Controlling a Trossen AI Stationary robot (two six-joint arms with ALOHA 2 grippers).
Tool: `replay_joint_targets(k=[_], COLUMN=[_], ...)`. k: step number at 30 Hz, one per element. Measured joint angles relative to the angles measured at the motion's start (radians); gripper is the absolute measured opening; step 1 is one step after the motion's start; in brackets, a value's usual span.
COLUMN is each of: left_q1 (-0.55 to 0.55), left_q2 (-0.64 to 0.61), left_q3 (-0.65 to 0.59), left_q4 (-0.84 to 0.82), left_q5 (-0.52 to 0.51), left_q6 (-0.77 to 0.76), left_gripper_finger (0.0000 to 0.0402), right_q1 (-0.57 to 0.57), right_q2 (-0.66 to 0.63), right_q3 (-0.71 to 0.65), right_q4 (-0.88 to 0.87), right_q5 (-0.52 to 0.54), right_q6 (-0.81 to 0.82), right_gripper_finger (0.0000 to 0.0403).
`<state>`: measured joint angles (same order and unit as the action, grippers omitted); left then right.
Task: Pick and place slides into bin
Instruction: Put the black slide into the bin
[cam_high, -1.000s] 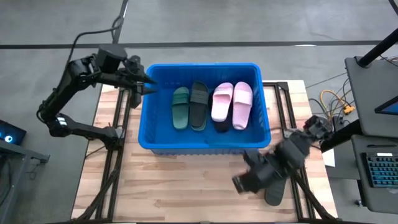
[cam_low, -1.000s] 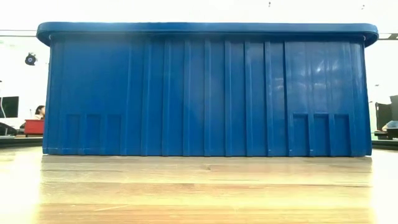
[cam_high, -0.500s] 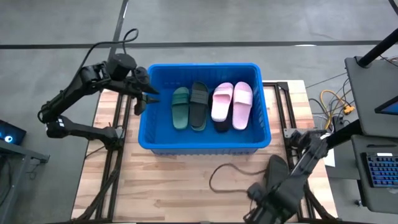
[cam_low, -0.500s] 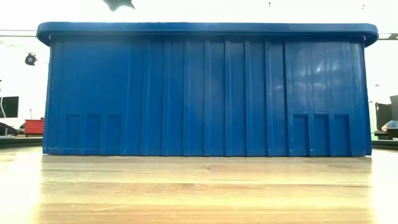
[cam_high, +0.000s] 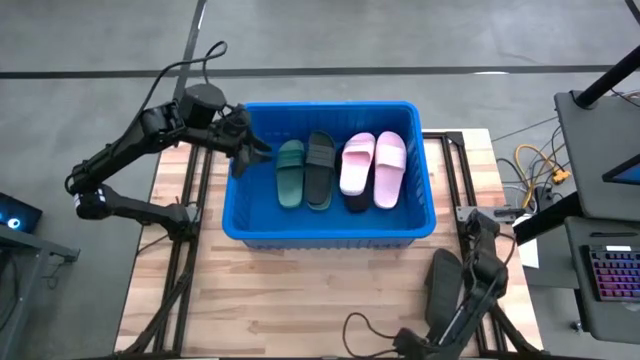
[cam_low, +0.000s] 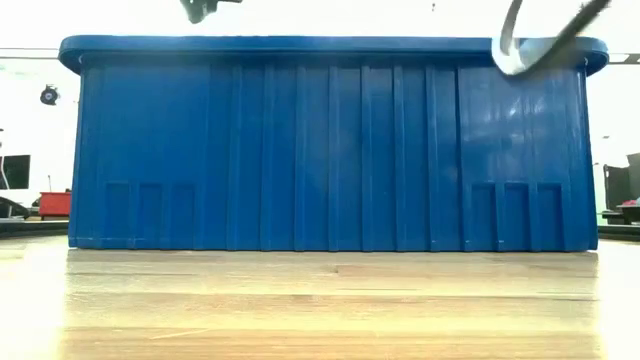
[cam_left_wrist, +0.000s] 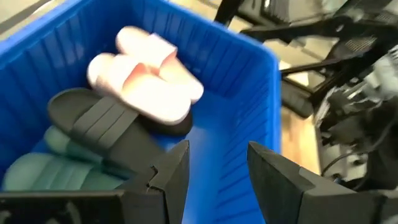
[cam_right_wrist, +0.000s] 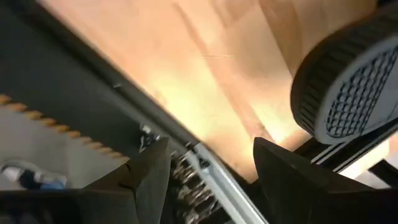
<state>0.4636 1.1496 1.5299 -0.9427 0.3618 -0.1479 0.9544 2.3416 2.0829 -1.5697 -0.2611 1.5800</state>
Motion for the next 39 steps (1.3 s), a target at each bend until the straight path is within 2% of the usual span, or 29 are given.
replay_joint_targets(k=[5, 9, 13, 16, 23, 30, 34, 39], left_q1=[-0.032, -0.051, -0.073, -0.082, -0.086, -0.086, -0.087, -0.087], left_q2=[0.005, 0.009, 0.009, 0.009, 0.01, 0.024, 0.039, 0.059], left_q3=[0.001, 0.001, 0.001, 0.001, 0.001, 0.002, 0.002, 0.002], left_q4=[0.062, 0.071, 0.071, 0.071, 0.071, 0.071, 0.07, 0.071], left_q5=[0.004, 0.002, 0.002, 0.002, -0.004, -0.005, -0.005, -0.006], left_q6=[-0.072, -0.159, -0.162, -0.163, -0.161, -0.152, -0.131, -0.117], left_gripper_finger=[0.0144, 0.0144, 0.0144, 0.0144, 0.0144, 0.0144, 0.0144, 0.0144], right_q1=[0.035, 0.058, 0.07, 0.071, 0.07, 0.052, 0.048, 0.048], right_q2=[0.014, -0.024, -0.041, -0.049, -0.051, -0.056, -0.064, -0.064], right_q3=[-0.052, -0.06, -0.059, -0.044, -0.031, -0.036, -0.039, -0.09], right_q4=[-0.003, -0.002, 0.036, 0.057, 0.061, -0.006, -0.002, 0.0], right_q5=[0.025, 0.035, 0.023, 0.011, 0.025, 0.026, 0.061, 0.054], right_q6=[0.088, 0.158, 0.219, 0.129, 0.089, 0.008, -0.012, -0.028], right_gripper_finger=[0.0202, 0.0196, 0.0196, 0.0196, 0.0196, 0.0198, 0.0218, 0.0271])
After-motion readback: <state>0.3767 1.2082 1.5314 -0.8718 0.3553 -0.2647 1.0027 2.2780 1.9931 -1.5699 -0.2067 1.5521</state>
